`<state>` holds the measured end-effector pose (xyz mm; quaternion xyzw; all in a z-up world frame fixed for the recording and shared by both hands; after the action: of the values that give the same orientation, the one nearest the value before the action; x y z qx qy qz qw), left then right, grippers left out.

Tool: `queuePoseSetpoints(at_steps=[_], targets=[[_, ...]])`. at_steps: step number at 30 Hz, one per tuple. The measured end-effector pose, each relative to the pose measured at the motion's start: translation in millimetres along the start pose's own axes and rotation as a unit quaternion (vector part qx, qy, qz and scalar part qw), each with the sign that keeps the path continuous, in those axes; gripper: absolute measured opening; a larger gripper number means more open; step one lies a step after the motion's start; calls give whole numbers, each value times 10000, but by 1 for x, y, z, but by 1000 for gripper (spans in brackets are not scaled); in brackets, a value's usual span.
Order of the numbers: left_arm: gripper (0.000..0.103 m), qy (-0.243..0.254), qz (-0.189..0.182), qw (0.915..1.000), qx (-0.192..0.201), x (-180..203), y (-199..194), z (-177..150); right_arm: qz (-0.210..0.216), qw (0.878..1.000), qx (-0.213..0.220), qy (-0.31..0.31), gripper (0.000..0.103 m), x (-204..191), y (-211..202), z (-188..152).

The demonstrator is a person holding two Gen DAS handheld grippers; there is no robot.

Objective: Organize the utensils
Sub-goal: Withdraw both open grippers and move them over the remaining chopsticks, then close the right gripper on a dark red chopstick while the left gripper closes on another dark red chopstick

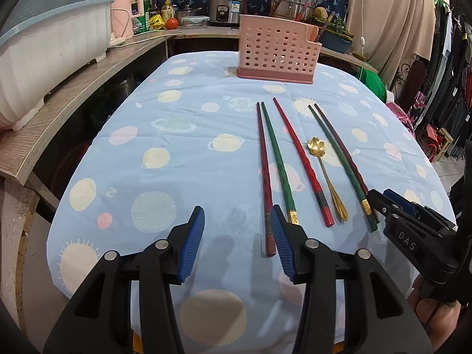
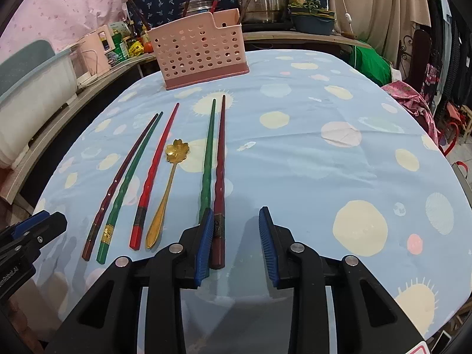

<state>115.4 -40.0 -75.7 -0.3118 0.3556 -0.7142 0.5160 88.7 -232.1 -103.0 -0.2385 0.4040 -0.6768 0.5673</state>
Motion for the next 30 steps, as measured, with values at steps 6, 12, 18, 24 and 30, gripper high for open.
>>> queuePoseSetpoints(at_steps=[6,12,18,24,30], targets=[[44,54,93,9999,-5,6,2,1,-78,9998,26,-182,29,-6,-1,-5],[44,158,155,9997,-53,14,6,1,-136,9997,93,-174,8,6,-3,-7],[44,184,163,9997,-52,16,8,3,-96,9998,102,-166,7,8,-3,-7],[44,135,169,9997,-70,13,10,1,-33,9999,91,-71,7,10,-4,-9],[44,100,141,9998,-95,9,13,-1,-28,10000,76,-8,7,12,-6,-10]])
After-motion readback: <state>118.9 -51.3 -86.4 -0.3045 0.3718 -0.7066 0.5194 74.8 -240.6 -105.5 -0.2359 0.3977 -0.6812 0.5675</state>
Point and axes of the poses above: each gripper's, at about its wrist camera, not at the fingertips, and y roughly the way its jaws point, x to its right, z to its top, the point moved 10 cm from there along y, roughly the way its jaws point, and after that the axes turned 8 degrees about -x, right-handed, at the moved point
